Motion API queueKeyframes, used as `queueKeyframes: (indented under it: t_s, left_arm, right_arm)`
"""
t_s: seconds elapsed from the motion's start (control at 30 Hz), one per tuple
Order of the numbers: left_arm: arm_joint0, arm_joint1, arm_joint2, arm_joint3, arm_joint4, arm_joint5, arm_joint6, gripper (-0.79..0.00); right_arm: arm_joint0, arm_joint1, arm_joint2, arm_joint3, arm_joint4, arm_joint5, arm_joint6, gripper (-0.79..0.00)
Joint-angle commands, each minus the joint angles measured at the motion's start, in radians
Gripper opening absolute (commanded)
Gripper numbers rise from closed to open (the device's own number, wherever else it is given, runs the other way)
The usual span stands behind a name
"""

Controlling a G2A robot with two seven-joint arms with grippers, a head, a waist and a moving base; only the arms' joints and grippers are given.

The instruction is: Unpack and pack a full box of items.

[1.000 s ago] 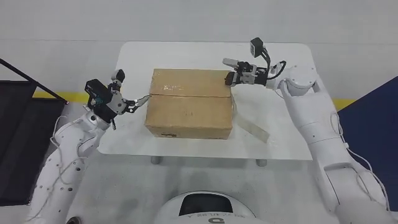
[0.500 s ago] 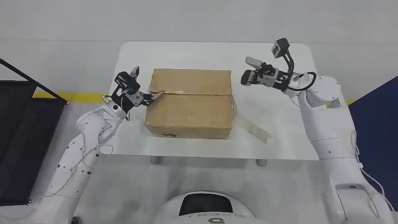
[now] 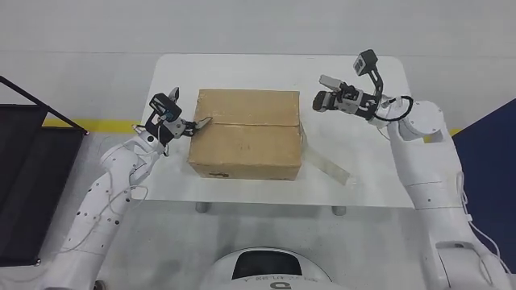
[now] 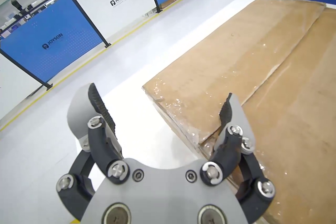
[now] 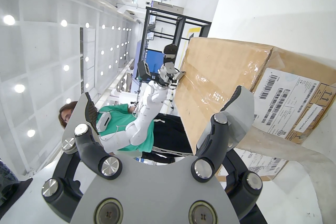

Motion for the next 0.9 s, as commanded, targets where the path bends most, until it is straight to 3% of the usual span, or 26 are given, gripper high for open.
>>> queueKeyframes:
  t_s: [0.0, 0.1, 0.4, 0.43, 0.5, 0.67, 0.87]
  left_arm:
    - [0.000, 0.000, 0.000, 0.000, 0.000, 0.000, 0.000, 0.000]
    - [0.000, 0.000, 0.000, 0.000, 0.000, 0.000, 0.000, 0.000]
    - [0.000, 0.000, 0.000, 0.000, 0.000, 0.000, 0.000, 0.000]
    - [0.000, 0.000, 0.000, 0.000, 0.000, 0.000, 0.000, 0.000]
    - [0.000, 0.000, 0.000, 0.000, 0.000, 0.000, 0.000, 0.000]
    - [0.000, 0.000, 0.000, 0.000, 0.000, 0.000, 0.000, 0.000]
    - [0.000, 0.000, 0.000, 0.000, 0.000, 0.000, 0.000, 0.000]
  right_arm:
    - [-0.030, 0.011, 0.001, -0.032, -0.190, -0.081, -0.005, 0.000]
    - [-0.061, 0.024, 0.016, -0.061, -0.305, -0.112, -0.013, 0.000]
    - [-0.061, 0.024, 0.016, -0.061, -0.305, -0.112, -0.013, 0.000]
    - [-0.060, 0.026, 0.013, -0.058, -0.364, -0.097, -0.028, 0.000]
    - [-0.065, 0.025, -0.060, -0.117, -0.644, -0.019, -0.146, 0.000]
    - [-0.087, 0.040, -0.093, -0.123, -0.755, -0.207, -0.089, 0.000]
    - [-0.110, 0.055, -0.076, -0.133, -0.786, -0.295, -0.092, 0.000]
